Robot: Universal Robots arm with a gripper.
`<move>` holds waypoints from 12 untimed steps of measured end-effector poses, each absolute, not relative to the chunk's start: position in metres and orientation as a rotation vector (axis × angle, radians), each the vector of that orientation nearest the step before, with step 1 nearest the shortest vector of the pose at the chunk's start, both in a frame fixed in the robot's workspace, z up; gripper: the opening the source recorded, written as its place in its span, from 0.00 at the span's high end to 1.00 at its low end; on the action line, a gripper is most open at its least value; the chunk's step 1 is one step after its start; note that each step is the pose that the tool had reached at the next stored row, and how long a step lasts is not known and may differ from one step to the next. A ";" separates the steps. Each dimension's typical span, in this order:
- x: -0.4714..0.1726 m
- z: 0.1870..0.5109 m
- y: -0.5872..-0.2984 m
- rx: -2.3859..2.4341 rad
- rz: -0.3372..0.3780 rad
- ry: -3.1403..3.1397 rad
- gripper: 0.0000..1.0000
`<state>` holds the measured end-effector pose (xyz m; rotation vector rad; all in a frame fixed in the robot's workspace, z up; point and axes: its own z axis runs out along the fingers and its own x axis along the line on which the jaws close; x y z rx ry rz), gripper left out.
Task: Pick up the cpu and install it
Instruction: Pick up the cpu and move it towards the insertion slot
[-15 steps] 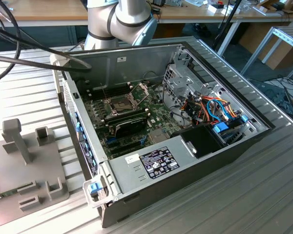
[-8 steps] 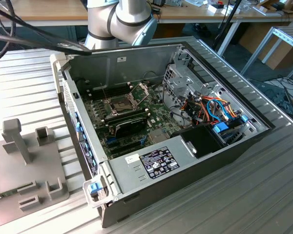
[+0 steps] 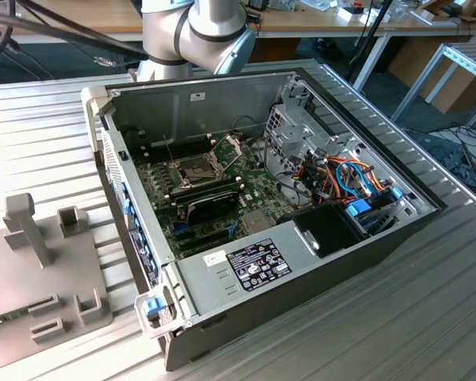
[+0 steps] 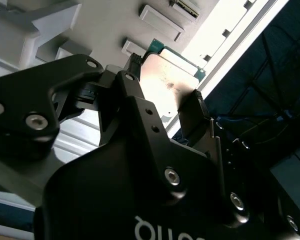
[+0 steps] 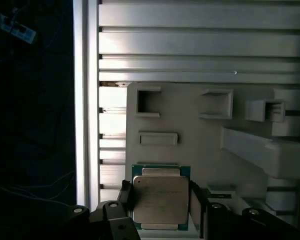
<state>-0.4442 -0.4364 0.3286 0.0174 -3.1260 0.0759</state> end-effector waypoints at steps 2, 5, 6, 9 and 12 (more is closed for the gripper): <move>-0.444 0.335 -0.436 0.018 0.076 -3.126 0.45; -0.444 0.345 -0.436 0.017 0.076 -3.127 0.45; -0.444 0.346 -0.436 0.017 0.076 -3.127 0.45; -0.444 0.354 -0.436 0.017 0.076 -3.128 0.45; -0.444 0.360 -0.436 0.017 0.076 -3.128 0.45</move>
